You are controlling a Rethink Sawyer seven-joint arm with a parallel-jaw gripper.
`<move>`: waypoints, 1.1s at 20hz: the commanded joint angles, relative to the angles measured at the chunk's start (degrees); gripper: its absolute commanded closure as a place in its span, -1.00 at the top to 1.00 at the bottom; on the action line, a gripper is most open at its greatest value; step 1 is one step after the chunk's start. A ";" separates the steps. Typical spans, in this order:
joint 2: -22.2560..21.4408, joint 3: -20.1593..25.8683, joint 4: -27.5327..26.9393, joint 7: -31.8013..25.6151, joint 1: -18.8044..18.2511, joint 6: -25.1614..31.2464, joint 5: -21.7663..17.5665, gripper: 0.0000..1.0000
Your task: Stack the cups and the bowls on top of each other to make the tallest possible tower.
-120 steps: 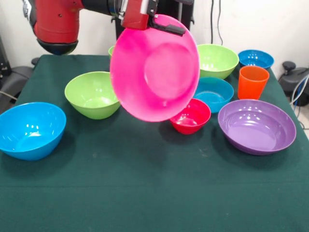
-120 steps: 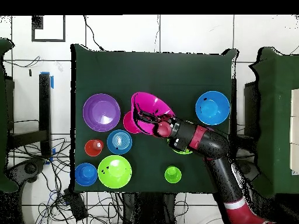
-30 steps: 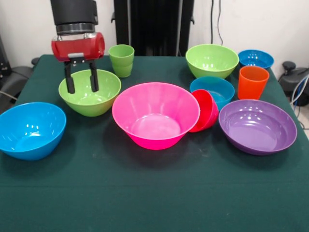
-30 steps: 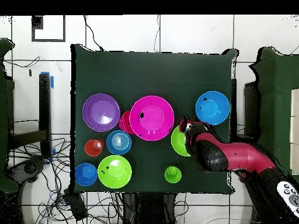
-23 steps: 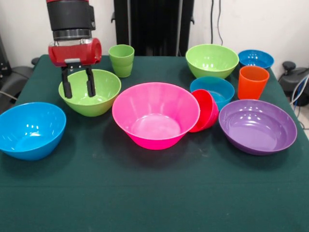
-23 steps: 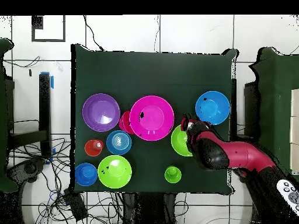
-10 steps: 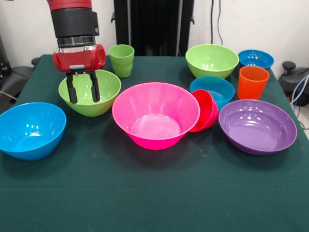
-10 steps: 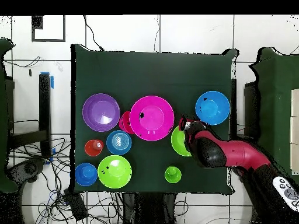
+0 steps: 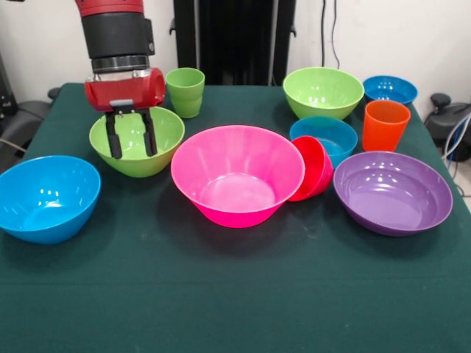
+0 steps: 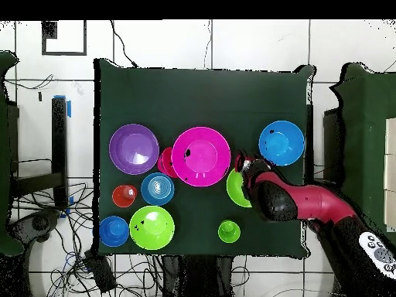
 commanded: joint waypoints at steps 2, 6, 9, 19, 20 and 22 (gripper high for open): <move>6.08 -0.54 -1.45 6.48 4.34 -5.22 0.67 1.00; 5.81 -0.39 -0.95 6.30 4.25 -4.94 1.43 1.00; 4.40 -0.33 -0.13 6.28 4.26 -4.04 2.51 1.00; 5.54 -1.33 -2.49 6.09 5.95 -3.23 5.11 1.00; 5.61 -1.02 -2.67 5.57 5.60 -2.43 5.24 1.00; 5.79 -0.84 -2.66 5.09 5.32 -1.70 5.48 1.00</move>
